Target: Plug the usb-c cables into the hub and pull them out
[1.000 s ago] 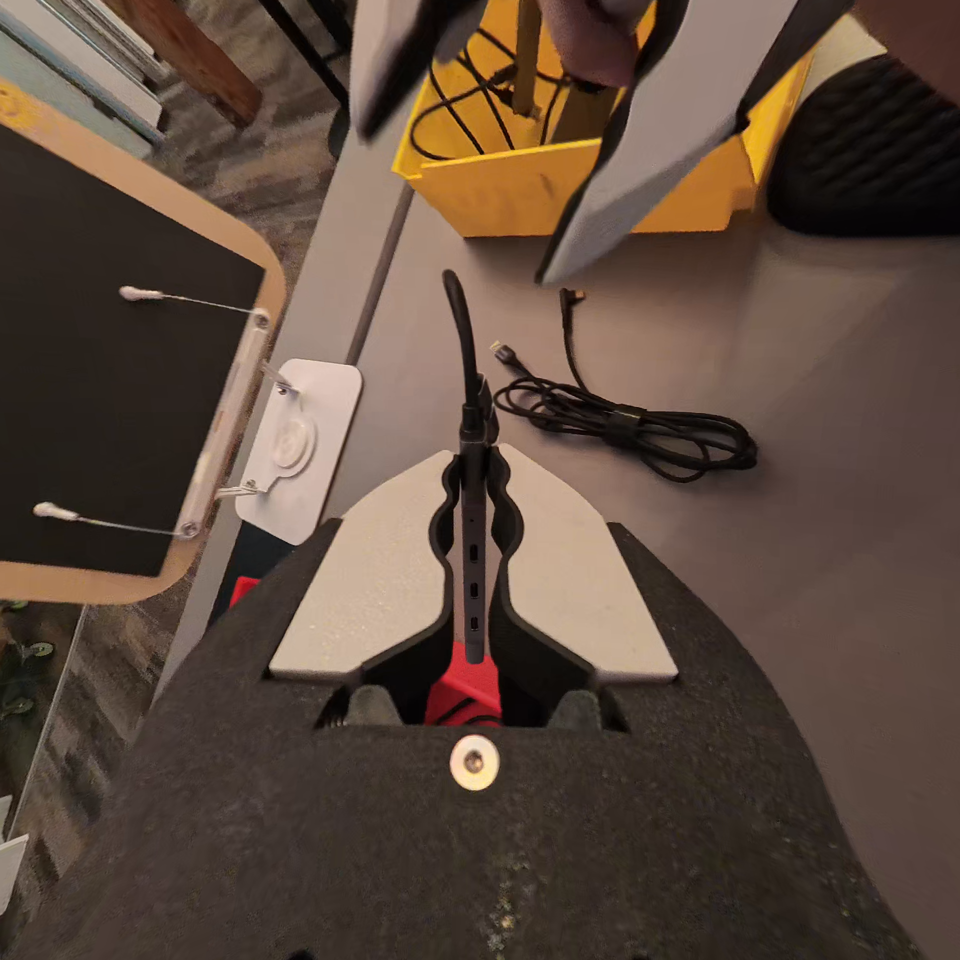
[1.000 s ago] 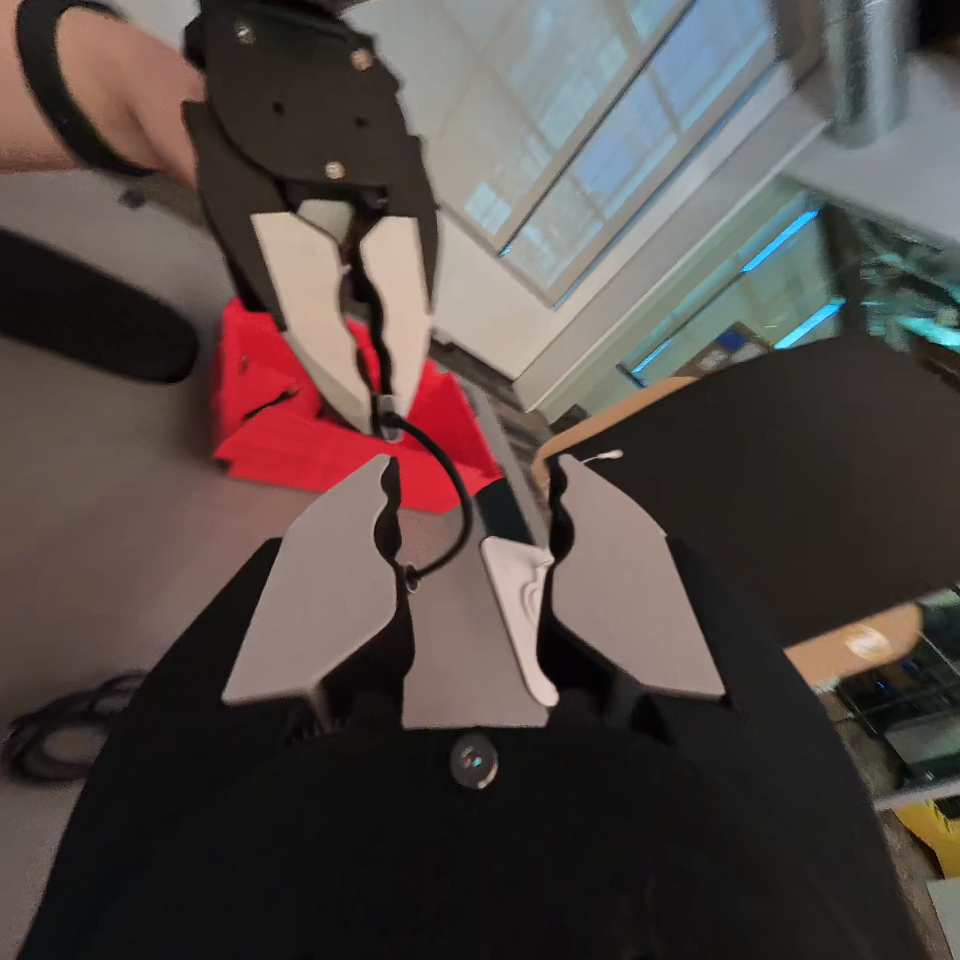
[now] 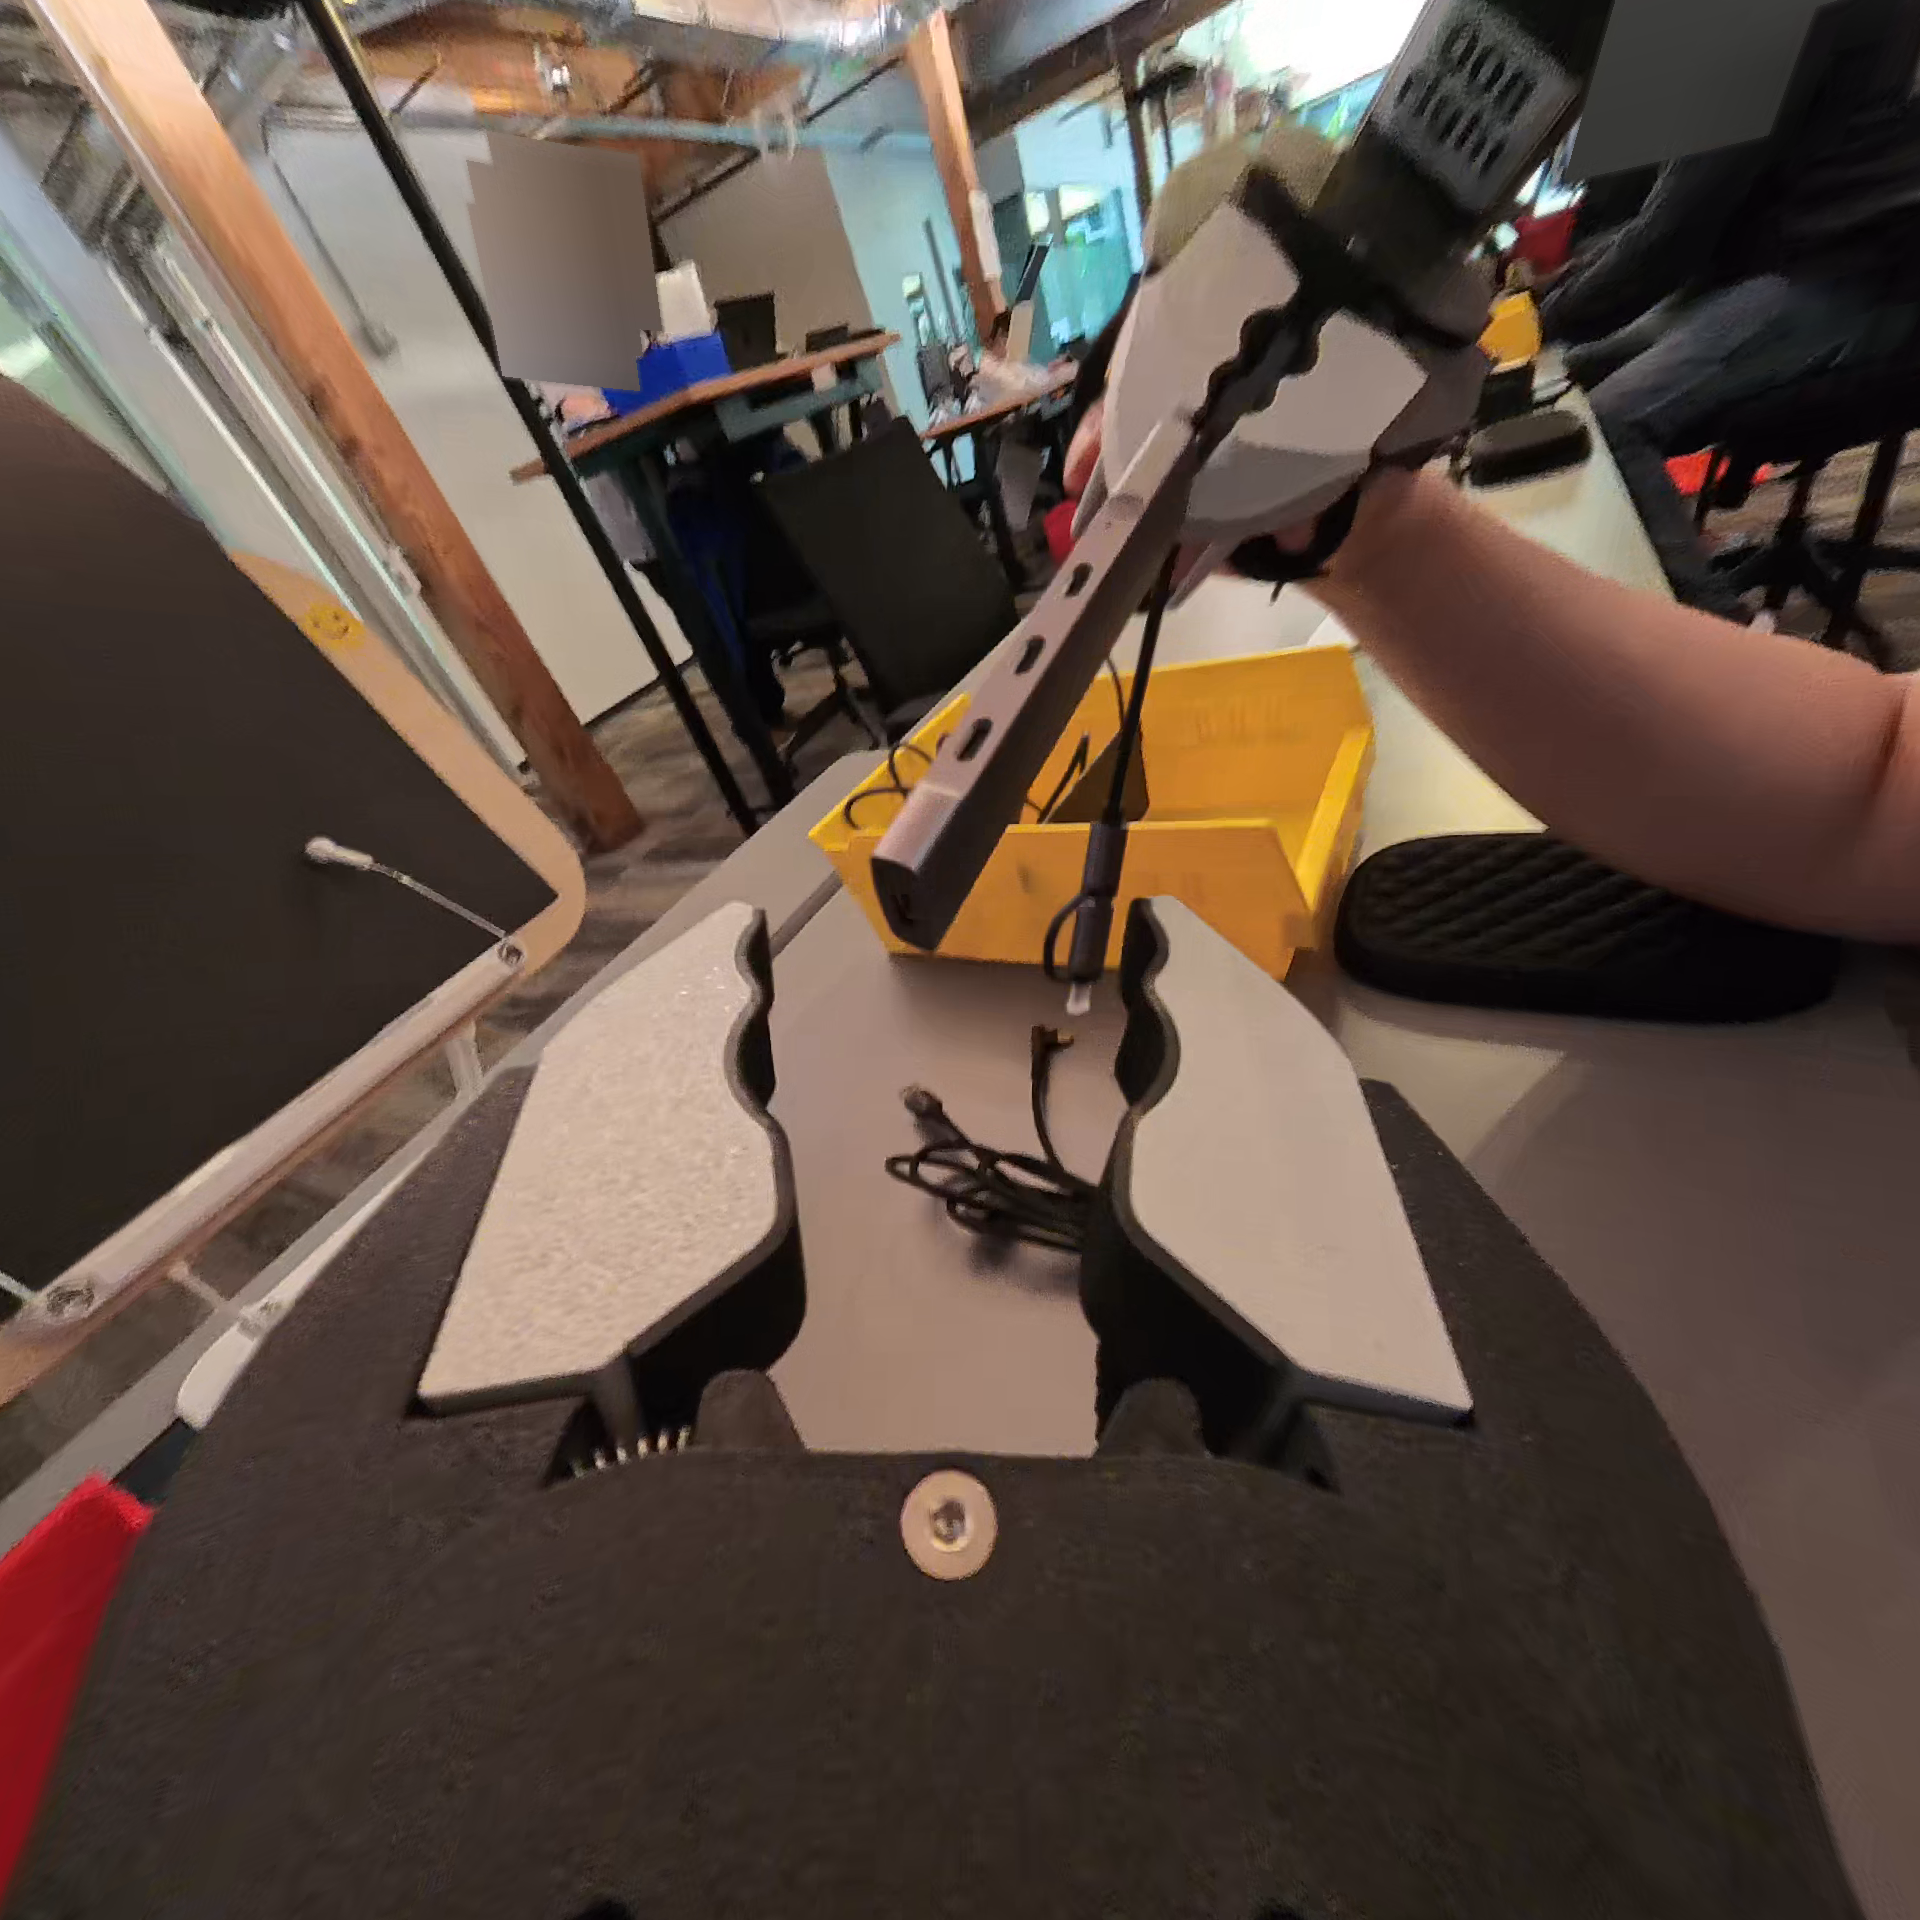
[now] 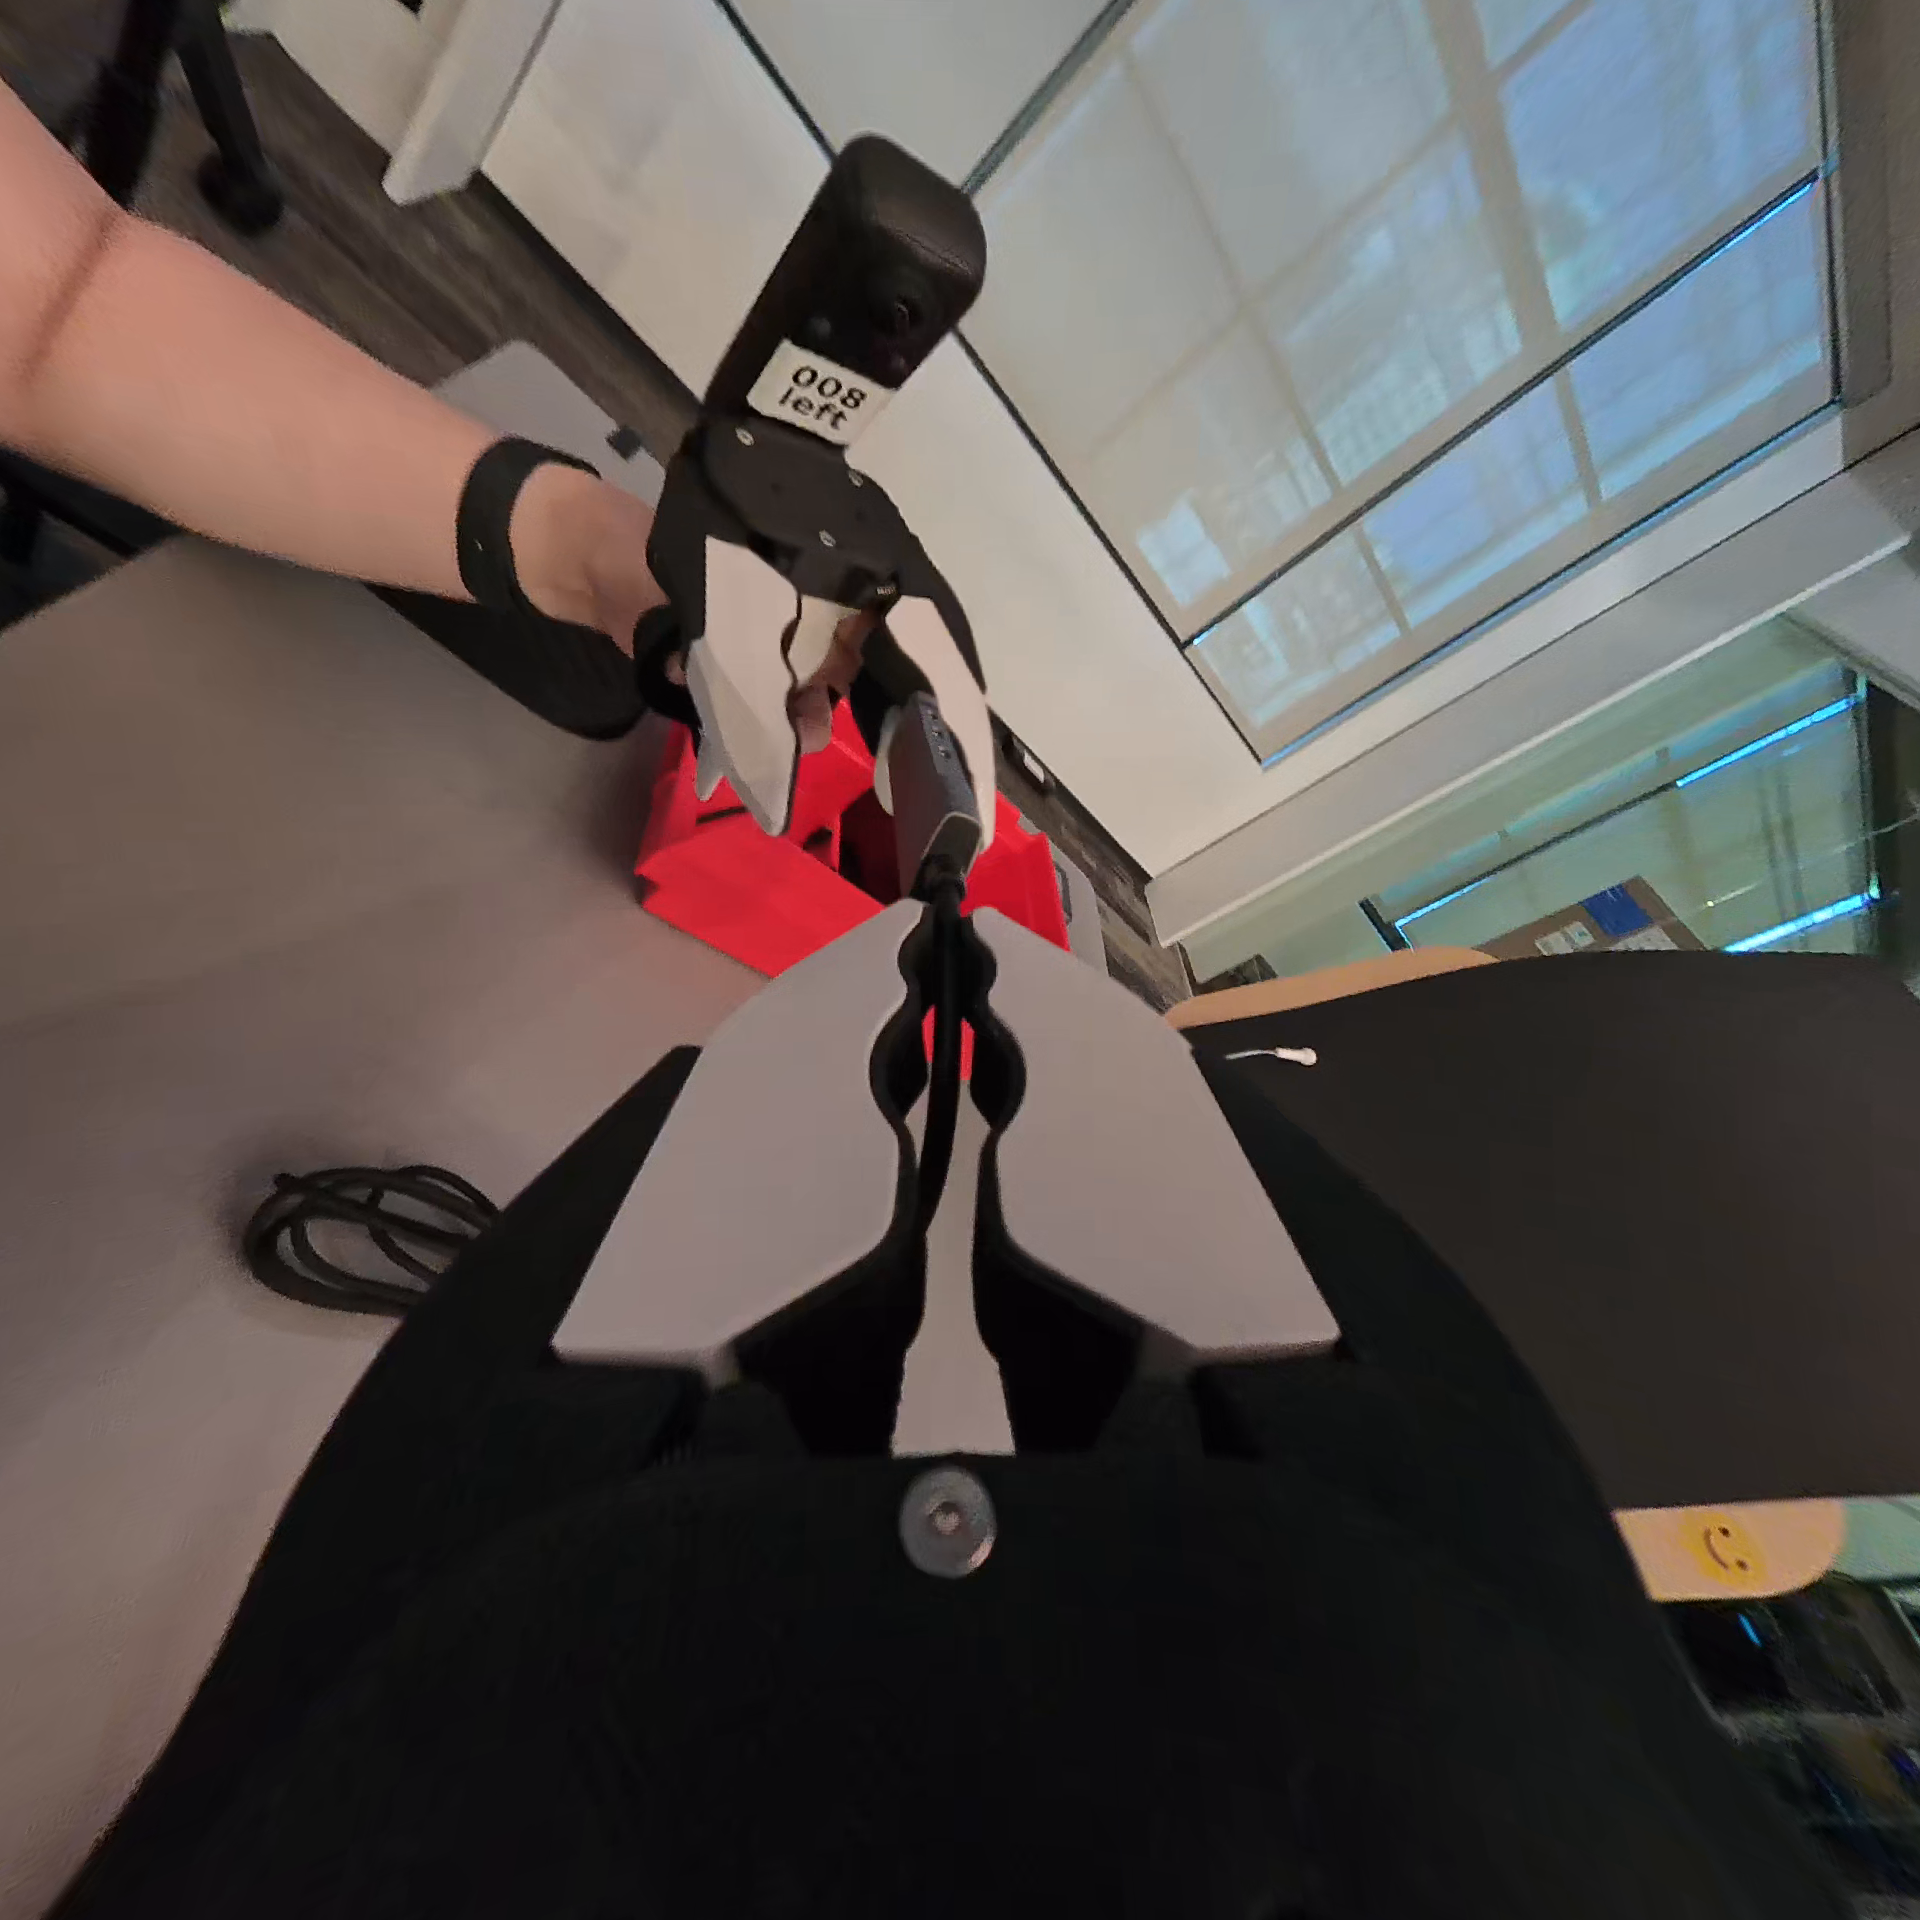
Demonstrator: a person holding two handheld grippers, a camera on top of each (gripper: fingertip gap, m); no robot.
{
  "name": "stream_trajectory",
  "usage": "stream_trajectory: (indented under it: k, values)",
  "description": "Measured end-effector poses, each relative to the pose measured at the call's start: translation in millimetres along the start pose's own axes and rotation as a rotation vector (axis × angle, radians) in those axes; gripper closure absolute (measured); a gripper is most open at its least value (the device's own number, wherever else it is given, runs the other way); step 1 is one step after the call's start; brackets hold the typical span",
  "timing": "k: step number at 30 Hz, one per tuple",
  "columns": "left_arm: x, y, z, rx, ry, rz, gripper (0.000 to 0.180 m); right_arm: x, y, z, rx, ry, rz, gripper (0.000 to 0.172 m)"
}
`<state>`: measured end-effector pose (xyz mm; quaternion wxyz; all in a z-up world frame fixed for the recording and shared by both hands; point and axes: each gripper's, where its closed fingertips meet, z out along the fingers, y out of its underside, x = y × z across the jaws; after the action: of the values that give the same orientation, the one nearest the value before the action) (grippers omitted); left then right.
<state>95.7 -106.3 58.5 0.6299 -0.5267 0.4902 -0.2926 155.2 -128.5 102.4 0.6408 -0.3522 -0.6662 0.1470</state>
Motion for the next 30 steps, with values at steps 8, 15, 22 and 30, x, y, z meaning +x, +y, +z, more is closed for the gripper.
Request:
stream_trajectory:
  k: [8,15,22,30]
  values:
    - [13.8,-22.2,7.2,0.125,0.031,0.088,0.157,-4.9,2.2,0.9,0.072,-0.058,0.073,0.168]
    - [24.3,-11.9,12.5,0.019,0.024,0.220,0.172,-0.3,25.2,2.6,-0.014,-0.021,0.108,0.158]
    - [-0.3,0.8,9.2,-0.169,-0.082,0.327,0.172,0.3,32.8,6.0,-0.188,0.047,-0.031,0.135]
    - [-9.4,35.6,20.7,-0.549,-0.112,0.559,0.172,-8.6,71.5,54.0,-0.321,0.105,-0.167,0.127]
